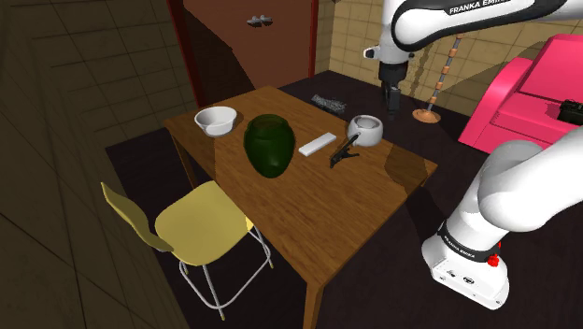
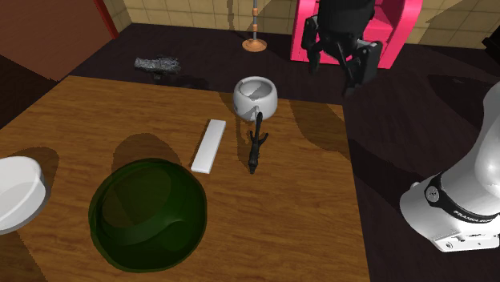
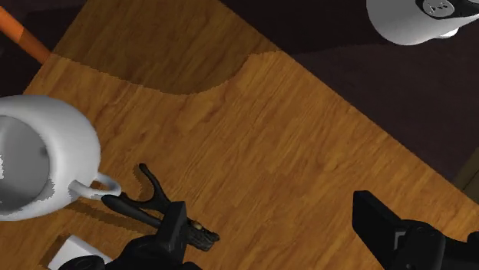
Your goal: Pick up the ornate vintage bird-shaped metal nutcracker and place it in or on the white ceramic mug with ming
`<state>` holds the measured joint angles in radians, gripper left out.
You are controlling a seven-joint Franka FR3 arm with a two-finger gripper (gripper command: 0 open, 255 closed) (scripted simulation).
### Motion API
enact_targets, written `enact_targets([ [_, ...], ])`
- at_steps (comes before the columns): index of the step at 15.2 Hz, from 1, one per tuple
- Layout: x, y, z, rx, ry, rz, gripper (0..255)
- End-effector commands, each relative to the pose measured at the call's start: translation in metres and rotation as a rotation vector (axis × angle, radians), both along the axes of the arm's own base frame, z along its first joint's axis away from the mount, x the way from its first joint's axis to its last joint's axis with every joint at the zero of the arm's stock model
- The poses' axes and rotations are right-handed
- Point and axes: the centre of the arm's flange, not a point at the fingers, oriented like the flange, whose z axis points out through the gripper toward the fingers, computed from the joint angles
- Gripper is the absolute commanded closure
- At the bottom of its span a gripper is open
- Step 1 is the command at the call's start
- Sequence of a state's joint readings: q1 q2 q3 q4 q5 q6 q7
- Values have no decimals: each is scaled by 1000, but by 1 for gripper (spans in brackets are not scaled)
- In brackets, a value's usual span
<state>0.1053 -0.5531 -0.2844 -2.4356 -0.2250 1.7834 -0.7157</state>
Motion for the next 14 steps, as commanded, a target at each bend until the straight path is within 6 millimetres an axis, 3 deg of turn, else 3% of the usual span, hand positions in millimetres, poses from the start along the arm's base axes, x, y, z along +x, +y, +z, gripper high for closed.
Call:
enact_targets([
  [1, 16, -7, -21, 1, 6, 92, 0],
  [8, 68, -22, -94, 5, 30, 391, 0],
  [14, 113, -23, -159, 9, 51, 647, 0],
])
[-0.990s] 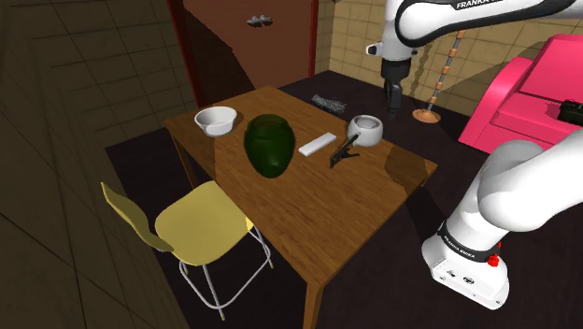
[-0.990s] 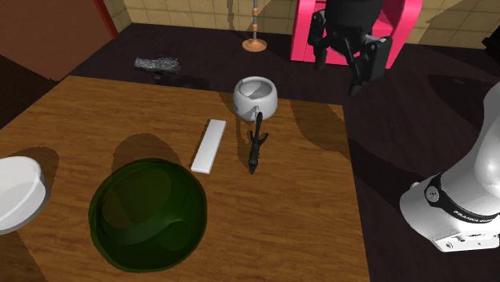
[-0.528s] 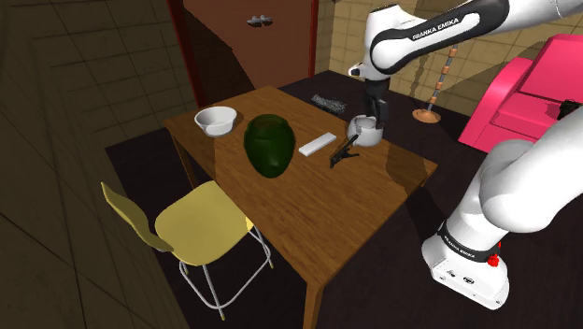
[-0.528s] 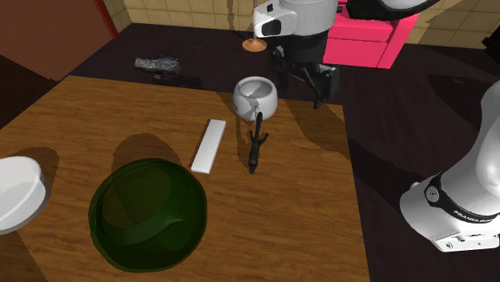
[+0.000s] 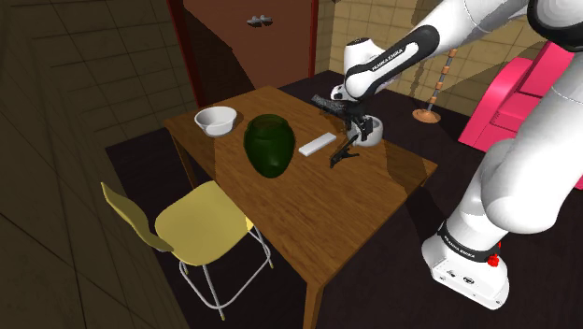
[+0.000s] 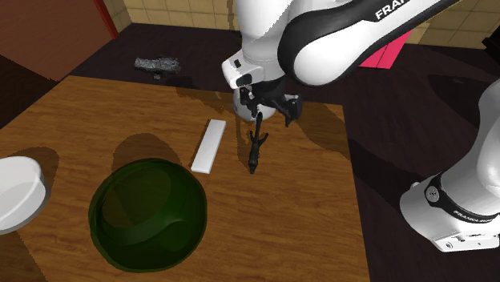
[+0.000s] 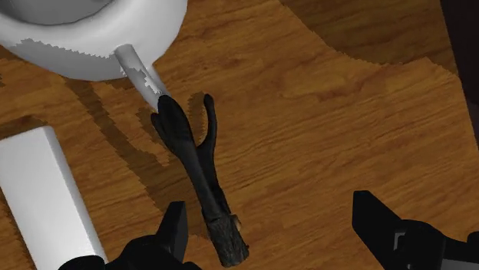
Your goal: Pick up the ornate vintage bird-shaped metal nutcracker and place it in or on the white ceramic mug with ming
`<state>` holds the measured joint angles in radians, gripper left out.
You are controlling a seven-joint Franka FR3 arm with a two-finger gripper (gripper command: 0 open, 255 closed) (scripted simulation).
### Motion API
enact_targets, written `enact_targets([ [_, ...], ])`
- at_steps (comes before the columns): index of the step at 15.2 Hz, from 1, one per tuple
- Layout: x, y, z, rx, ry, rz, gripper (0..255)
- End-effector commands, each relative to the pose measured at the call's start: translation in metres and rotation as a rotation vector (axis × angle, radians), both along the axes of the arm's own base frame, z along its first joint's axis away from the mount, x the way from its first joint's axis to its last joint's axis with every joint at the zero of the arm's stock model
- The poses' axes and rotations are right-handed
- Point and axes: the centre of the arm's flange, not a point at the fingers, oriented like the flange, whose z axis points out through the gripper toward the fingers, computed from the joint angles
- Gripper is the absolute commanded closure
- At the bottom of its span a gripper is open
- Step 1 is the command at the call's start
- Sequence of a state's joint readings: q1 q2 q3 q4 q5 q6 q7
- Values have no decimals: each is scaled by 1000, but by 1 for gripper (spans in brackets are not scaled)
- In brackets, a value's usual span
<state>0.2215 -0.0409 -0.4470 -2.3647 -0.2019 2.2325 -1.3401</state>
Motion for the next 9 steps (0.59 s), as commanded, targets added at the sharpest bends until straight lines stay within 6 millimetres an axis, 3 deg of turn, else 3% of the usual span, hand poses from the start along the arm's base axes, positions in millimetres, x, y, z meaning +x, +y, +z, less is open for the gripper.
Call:
enact_targets([
  [1, 16, 0, -22, 1, 6, 91, 0],
  [4, 37, 5, -54, 2, 16, 217, 0],
  [9, 34, 1, -80, 2, 16, 217, 0],
])
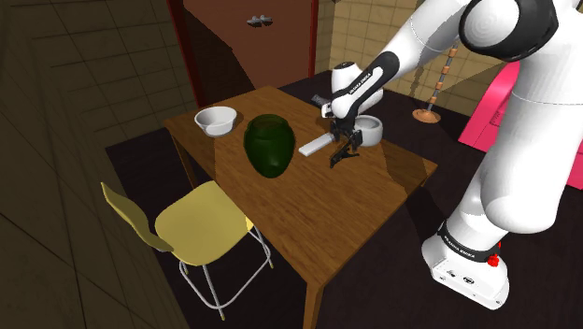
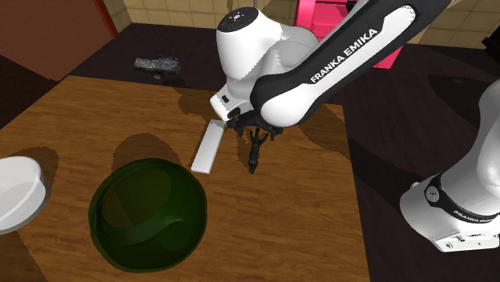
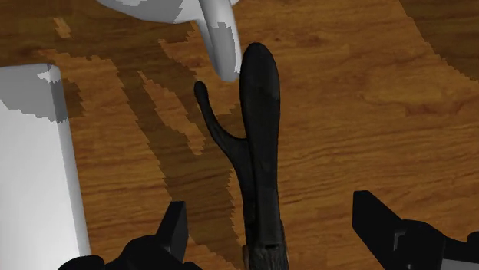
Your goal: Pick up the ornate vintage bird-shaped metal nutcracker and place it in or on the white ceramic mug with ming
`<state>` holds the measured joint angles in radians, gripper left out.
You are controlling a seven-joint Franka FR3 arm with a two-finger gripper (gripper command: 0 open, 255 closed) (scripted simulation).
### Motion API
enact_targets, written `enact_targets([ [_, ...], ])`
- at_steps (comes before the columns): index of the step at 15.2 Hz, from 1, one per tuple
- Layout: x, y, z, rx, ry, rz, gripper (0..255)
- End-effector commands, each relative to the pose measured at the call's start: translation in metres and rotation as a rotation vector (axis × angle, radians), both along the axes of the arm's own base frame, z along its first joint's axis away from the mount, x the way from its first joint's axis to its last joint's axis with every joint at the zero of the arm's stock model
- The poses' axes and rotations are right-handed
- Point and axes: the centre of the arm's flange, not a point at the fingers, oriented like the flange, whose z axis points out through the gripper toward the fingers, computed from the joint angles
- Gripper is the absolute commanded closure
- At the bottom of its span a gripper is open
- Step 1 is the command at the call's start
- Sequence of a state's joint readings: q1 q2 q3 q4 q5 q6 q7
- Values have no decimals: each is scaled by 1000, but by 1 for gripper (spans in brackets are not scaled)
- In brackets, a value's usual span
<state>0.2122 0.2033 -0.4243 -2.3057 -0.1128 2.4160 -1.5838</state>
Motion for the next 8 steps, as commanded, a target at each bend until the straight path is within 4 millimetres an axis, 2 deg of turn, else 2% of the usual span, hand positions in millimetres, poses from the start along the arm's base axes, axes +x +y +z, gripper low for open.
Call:
enact_targets([
  [1, -1, -2, -11, 0, -1, 2, 0],
  [3, -2, -4, -19, 0, -1, 2, 0],
  [8, -2, -4, -19, 0, -1, 2, 0],
])
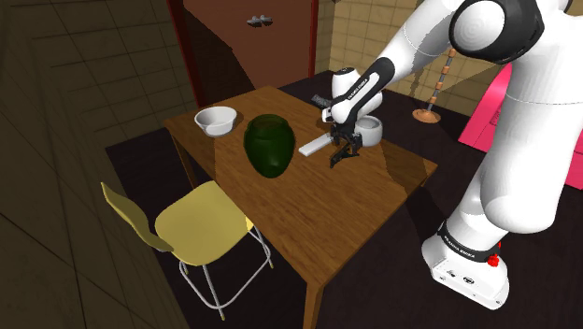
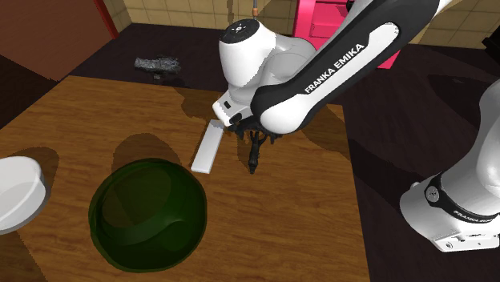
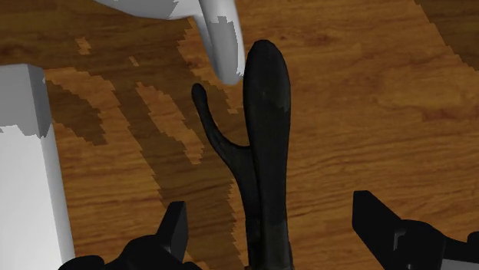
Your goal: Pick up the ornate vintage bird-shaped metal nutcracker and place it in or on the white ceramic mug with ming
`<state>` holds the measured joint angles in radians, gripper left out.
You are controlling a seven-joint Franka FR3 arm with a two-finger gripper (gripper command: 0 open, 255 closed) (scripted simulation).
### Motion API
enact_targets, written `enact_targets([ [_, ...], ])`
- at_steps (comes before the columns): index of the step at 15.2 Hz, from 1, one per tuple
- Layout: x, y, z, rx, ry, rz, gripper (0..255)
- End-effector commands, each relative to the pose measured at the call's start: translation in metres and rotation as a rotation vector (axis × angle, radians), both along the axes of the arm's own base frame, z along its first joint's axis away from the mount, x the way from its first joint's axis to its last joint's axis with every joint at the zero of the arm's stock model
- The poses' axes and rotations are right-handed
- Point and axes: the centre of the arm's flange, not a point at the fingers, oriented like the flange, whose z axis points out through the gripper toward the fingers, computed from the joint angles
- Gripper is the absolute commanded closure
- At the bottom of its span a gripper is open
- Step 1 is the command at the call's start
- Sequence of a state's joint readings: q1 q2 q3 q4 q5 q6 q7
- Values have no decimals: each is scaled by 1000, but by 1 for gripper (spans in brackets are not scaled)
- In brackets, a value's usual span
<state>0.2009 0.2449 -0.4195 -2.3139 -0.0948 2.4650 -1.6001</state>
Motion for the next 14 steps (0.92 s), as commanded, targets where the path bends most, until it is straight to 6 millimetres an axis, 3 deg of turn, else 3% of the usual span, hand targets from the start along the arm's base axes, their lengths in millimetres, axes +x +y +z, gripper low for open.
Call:
enact_targets([
  [1, 0, 0, 0, 0, 0, 0, 0],
  [3, 0, 0, 0, 0, 0, 0, 0],
  [4, 0, 0, 0, 0, 0, 0, 255],
  [14, 0, 0, 5, 0, 0, 0, 255],
])
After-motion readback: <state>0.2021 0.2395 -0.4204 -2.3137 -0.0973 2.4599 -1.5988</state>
